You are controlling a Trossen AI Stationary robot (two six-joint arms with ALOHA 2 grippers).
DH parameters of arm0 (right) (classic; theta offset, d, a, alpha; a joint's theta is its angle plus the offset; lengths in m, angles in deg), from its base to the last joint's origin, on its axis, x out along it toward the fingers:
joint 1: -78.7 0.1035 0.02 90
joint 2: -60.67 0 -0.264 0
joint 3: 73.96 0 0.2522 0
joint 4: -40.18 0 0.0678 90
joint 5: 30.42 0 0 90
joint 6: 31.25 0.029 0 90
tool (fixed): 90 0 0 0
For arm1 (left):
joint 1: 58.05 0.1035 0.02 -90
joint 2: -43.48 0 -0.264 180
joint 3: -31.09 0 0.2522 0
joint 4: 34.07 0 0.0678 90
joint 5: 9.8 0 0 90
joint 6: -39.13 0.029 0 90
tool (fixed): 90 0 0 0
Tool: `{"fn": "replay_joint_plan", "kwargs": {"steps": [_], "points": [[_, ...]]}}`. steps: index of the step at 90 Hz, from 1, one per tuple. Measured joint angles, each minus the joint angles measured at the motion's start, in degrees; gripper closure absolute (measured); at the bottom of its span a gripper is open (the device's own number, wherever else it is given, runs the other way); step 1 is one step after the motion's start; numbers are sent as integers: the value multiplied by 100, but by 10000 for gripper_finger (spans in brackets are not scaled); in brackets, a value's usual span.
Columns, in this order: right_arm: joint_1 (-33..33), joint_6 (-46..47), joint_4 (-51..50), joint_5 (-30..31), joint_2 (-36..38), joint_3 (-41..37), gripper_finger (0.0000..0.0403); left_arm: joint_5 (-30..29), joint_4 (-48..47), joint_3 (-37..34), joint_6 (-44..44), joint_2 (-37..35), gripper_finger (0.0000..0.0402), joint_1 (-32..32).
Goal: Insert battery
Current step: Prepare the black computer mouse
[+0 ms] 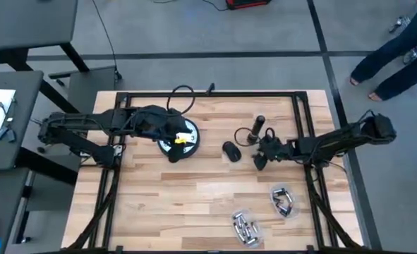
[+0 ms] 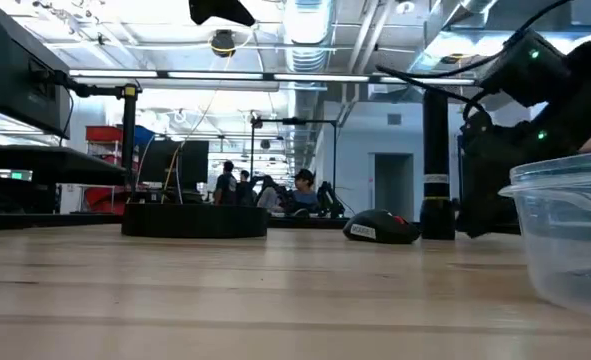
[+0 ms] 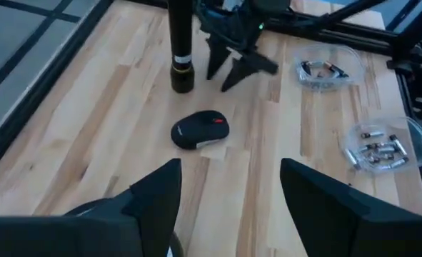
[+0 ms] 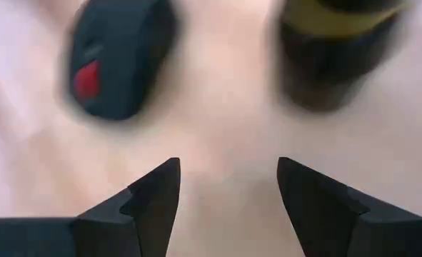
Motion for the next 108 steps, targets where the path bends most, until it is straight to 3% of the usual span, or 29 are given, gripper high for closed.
{"fn": "replay_joint_plan", "kwargs": {"steps": [8,16,29,53,67,97,108], "points": [[528,415,704,-216,-4,102,182,130,-204,0,78,0,185,0],[989,622,1535,8,-83,324,182,142,-364,0,257,0,185,-2],[1403,655,1546,511,-451,1011,182,139,-401,-52,662,-2,185,-2],[1415,-19,1390,518,-1671,2112,182,129,-196,-718,524,-55,185,-151],[1080,-552,1355,-141,-2256,2531,182,122,-211,-1056,275,-211,185,-366],[478,-1172,-743,-100,-2507,3505,182,-172,-515,-1646,-386,-1282,185,-517],[258,-1322,-1386,368,-2608,3885,182,-174,-566,-1796,-496,-1580,185,-517]]}}
